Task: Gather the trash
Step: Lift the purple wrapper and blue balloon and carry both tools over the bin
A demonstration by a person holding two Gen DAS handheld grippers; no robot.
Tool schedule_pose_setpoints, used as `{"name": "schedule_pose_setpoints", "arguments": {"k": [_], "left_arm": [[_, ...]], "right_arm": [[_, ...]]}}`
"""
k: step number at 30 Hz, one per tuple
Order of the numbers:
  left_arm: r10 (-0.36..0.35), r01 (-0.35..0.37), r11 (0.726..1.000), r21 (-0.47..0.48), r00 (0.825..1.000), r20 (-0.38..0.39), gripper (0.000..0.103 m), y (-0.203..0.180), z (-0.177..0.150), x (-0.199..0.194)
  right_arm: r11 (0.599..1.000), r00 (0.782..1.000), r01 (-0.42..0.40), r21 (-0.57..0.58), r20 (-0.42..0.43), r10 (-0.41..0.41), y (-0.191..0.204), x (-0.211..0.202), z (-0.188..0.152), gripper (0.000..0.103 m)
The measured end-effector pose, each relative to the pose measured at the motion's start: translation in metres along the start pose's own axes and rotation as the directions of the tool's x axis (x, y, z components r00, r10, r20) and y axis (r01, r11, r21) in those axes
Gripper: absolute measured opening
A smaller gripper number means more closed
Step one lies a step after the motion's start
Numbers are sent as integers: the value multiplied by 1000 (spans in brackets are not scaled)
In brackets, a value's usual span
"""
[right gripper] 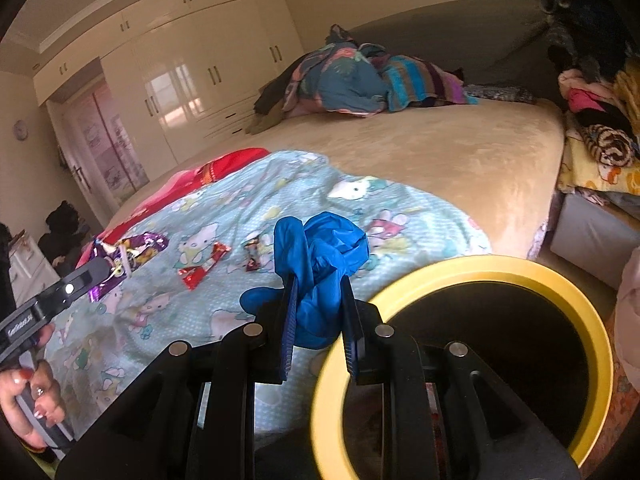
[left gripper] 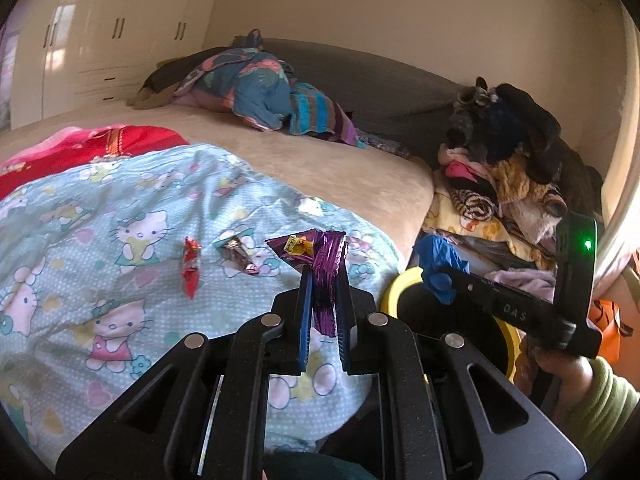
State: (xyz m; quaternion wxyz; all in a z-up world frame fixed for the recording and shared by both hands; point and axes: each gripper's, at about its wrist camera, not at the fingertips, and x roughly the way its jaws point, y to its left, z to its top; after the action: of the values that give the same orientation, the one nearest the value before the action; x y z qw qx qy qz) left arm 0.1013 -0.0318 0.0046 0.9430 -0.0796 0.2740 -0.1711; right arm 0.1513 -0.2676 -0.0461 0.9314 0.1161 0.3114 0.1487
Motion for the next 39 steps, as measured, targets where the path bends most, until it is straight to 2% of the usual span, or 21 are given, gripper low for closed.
{"name": "schedule_pose_setpoints", "arguments": {"k": [19,39], "left_arm": [[-77,82,993,91,995,-58,7,-48,-15,16],[-145,164,974,153,981,-131,7,-85,-34,31]], "right_arm": [[991,995,99,87,2,-99,-52,-20,-4,19],[981,987,158,113,-38,-155,-77,-24,-12,19]]}}
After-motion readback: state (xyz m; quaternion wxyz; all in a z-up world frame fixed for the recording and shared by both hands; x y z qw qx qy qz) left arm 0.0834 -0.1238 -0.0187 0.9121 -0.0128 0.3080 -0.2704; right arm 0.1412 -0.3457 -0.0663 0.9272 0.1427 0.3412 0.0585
